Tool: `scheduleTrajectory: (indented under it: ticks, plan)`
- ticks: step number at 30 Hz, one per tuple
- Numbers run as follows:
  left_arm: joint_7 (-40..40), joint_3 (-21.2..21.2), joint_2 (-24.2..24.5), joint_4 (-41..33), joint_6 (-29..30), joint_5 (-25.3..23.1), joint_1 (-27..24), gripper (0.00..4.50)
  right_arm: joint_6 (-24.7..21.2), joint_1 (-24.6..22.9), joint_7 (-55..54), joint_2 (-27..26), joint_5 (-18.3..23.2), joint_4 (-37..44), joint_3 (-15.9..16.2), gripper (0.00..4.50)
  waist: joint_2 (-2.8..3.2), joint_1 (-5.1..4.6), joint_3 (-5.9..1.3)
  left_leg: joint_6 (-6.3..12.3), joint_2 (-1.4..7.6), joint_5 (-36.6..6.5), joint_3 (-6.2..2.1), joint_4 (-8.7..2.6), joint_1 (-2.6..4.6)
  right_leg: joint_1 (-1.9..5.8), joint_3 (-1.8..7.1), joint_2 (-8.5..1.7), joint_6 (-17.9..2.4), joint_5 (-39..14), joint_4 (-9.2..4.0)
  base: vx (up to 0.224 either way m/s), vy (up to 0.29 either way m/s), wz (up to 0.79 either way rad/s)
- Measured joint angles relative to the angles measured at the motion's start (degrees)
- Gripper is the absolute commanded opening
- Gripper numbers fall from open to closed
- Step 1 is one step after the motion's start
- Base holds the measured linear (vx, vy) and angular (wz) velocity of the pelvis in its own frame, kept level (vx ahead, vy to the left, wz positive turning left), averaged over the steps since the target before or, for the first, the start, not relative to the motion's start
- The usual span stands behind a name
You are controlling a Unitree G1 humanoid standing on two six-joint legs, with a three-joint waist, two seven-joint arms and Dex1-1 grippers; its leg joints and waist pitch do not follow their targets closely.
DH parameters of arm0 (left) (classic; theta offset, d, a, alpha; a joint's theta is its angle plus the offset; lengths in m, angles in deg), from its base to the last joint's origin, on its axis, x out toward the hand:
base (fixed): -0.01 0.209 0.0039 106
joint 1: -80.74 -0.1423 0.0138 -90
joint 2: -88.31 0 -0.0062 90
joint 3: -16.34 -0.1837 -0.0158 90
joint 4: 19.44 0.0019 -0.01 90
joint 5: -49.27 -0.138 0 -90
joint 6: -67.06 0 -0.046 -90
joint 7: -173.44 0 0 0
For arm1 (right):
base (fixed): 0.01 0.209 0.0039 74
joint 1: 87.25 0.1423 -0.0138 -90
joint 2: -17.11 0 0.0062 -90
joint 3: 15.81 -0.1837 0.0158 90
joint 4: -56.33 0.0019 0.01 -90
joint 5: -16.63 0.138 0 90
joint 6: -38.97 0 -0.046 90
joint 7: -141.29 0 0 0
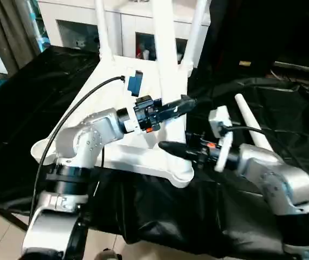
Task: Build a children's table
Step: Pick table leg
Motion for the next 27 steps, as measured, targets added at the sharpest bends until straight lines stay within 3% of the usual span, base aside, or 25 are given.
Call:
scheduleTrajectory:
  ticks: [5, 8, 9, 10, 11, 19, 20, 23, 25, 27]
  plan:
    - [-4.90, 0.19, 1.03, 1.16, 1.13, 1.59, 0.27, 1.91, -1.04, -0.43, 2.51, 1.28, 2.08, 1.05, -0.39, 1.93, 0.14, 0.02, 0.00, -0.01, 0.00, 0.00, -0.01, 0.03, 0.05, 0.02, 0.01, 0.00, 0.00, 0.00, 0.07, 0.000, 0.000, 0.00]
    - [-4.99, -0.36, 1.02, 1.45, 0.07, 1.11, 0.77, 1.91, 0.56, -0.54, 2.49, 1.48, 1.19, 1.04, -0.21, 1.93, 0.24, 0.05, -0.01, -0.01, 0.00, 0.01, -0.01, 0.07, 0.05, 0.02, 0.01, 0.00, 0.00, 0.00, 0.13, 0.000, 0.000, 0.00]
    - [-4.99, -0.47, 1.02, 1.45, -0.16, 1.04, 0.92, 1.91, 1.03, -0.57, 2.48, 1.46, 0.97, 1.04, -0.20, 2.28, 0.25, 0.08, -0.02, -0.02, 0.00, 0.01, -0.02, 0.08, 0.06, 0.03, 0.01, 0.00, 0.00, 0.00, 0.14, 0.000, 0.000, 0.00]
    - [-4.44, -0.92, 0.97, 1.51, -1.03, 0.02, 1.17, 1.91, 1.99, -0.55, 1.94, 1.28, -0.04, 0.85, 0.10, 2.28, 0.27, 0.10, -0.03, -0.02, 0.00, 0.01, -0.03, 0.08, 0.10, 0.06, 0.01, 0.00, 0.00, 0.00, 0.16, 0.000, 0.000, 0.00]
    - [-3.17, -1.70, 0.90, 1.64, -1.84, -1.43, 1.66, 1.91, 2.62, -0.37, 0.84, 0.84, -1.30, 0.27, 0.55, 2.63, 0.27, 0.10, -0.03, -0.04, 0.01, 0.02, -0.03, 0.08, 0.13, 0.07, 0.01, 0.00, 0.00, 0.00, 0.18, 0.000, 0.000, 0.00]
    - [11.83, -4.76, -1.12, 1.19, -4.75, -11.41, 2.72, 1.91, 5.88, 2.69, -12.48, -6.04, -9.99, -5.94, 3.40, 3.10, 0.33, -0.61, -0.02, -0.17, 0.01, 0.10, -0.05, 0.08, 0.17, 0.04, 0.02, -0.01, 0.01, -0.01, 0.34, 0.000, 0.000, 0.00]
    - [13.68, -4.83, -1.62, 1.19, -4.78, -12.10, 2.77, 1.91, 5.94, 3.14, -13.68, -6.62, -10.27, -6.82, 3.36, 2.74, 0.33, -0.65, -0.02, -0.17, 0.01, 0.10, -0.05, 0.08, 0.17, 0.04, 0.02, -0.01, 0.01, -0.01, 0.34, 0.000, 0.000, 0.00]
    - [18.71, -4.95, -2.55, 1.19, -4.79, -14.04, 3.01, 1.91, 6.46, 4.12, -16.46, -7.70, -11.07, -8.83, 2.95, 2.71, 0.33, -0.62, -0.01, -0.17, 0.01, 0.10, -0.05, 0.08, 0.13, 0.03, 0.02, -0.01, 0.01, -0.01, 0.28, 0.000, 0.000, 0.00]
    - [21.01, -4.84, -2.71, 1.19, -4.78, -14.85, 3.28, 1.91, 6.66, 4.18, -16.70, -8.27, -11.31, -9.02, 2.73, 2.33, 0.33, -0.56, -0.01, -0.16, 0.01, 0.09, -0.05, 0.07, 0.11, 0.03, 0.01, -0.01, 0.01, -0.01, 0.27, 0.000, 0.000, 0.00]
    - [21.82, -4.81, -3.11, 1.04, -4.78, -14.86, 3.50, 1.91, 6.73, 4.18, -16.79, -8.64, -11.52, -9.03, 2.52, 2.33, 0.33, -0.50, -0.01, -0.16, 0.00, 0.09, -0.05, 0.07, 0.09, 0.02, 0.01, -0.01, 0.01, -0.01, 0.26, 0.000, 0.000, 0.00]
